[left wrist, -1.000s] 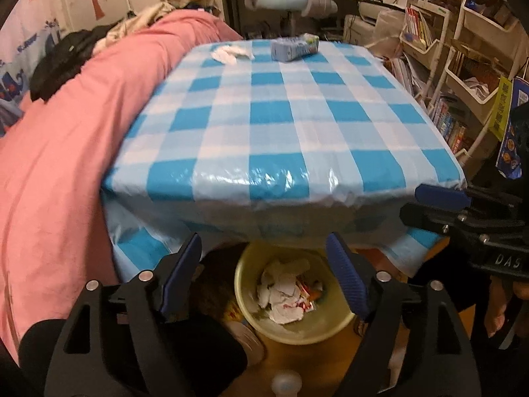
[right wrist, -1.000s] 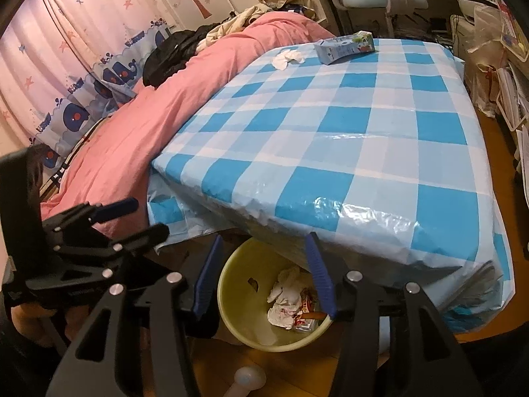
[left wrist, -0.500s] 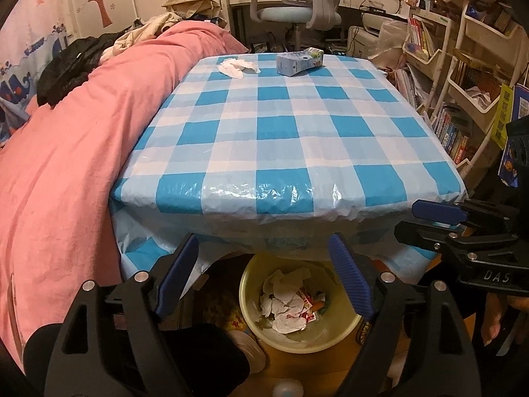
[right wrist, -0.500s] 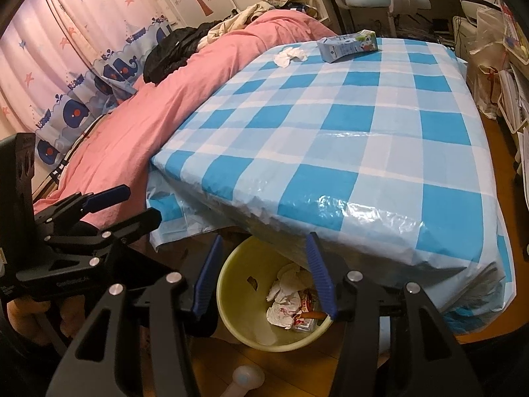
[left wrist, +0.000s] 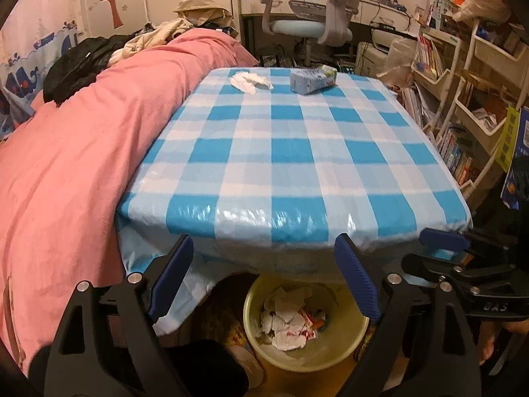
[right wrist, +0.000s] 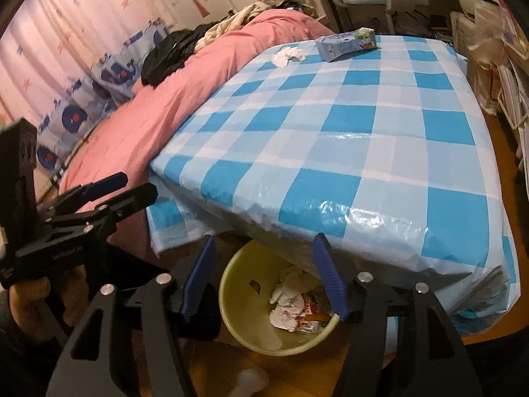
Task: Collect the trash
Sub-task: 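Move both open tools back over the milk carton and crumpled tissue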
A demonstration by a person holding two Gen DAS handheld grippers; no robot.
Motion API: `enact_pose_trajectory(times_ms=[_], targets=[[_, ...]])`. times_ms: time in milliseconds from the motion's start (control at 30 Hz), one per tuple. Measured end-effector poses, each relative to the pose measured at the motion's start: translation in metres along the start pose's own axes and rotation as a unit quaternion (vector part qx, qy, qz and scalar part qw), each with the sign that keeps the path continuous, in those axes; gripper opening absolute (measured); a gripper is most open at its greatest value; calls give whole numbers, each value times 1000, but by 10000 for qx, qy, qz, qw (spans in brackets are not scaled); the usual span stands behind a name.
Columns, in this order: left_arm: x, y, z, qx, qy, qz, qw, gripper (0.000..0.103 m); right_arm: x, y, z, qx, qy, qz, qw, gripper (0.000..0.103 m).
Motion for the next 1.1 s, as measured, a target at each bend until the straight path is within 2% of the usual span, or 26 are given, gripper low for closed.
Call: enact_pose_trajectory(times_ms=[200, 467, 533, 600, 667, 867, 967, 1067, 1100], targets=[[35, 9, -21, -8, -214, -33, 9998, 87, 34, -16, -7, 0, -192, -462, 9987, 62], [89, 31, -74, -83, -366, 370, 9986, 88, 119, -48, -48, -207, -446, -842, 9952, 63], [100, 37, -90, -94, -352, 498, 9981, 88, 146, -61, -67, -404, -497, -1006, 9929, 68], [112, 45, -109, -97, -319, 656, 9973, 88, 171, -74, -85, -591, -582, -1223, 9890, 77], [126, 53, -131, -83, -286, 819, 9962, 88, 191, -85, -101, -744, -678, -1448, 9843, 80], [161, 72, -185, -2, -308, 1120, 9932, 88, 232, -116, -153, -1061, -769, -2213, 9664, 80], [174, 81, -211, 20, -273, 1287, 9913, 88, 239, -127, -173, -1207, -711, -2429, 9599, 80], [185, 85, -233, 29, -250, 1295, 9913, 88, 247, -136, -194, -1436, -612, -2250, 9618, 81], [188, 84, -238, 17, -246, 1276, 9915, 88, 252, -136, -196, -1426, -636, -2180, 9634, 86]])
Point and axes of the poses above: each gripper's, at about its wrist camera, not at the fingertips, and z roughly against the way its jaws point, y to its left, x to its top, the point moved 8 cm from there along -z, roughly the way its jaws point, and after that the axes turned 9 degrees about -y, right-handed, at the moved point
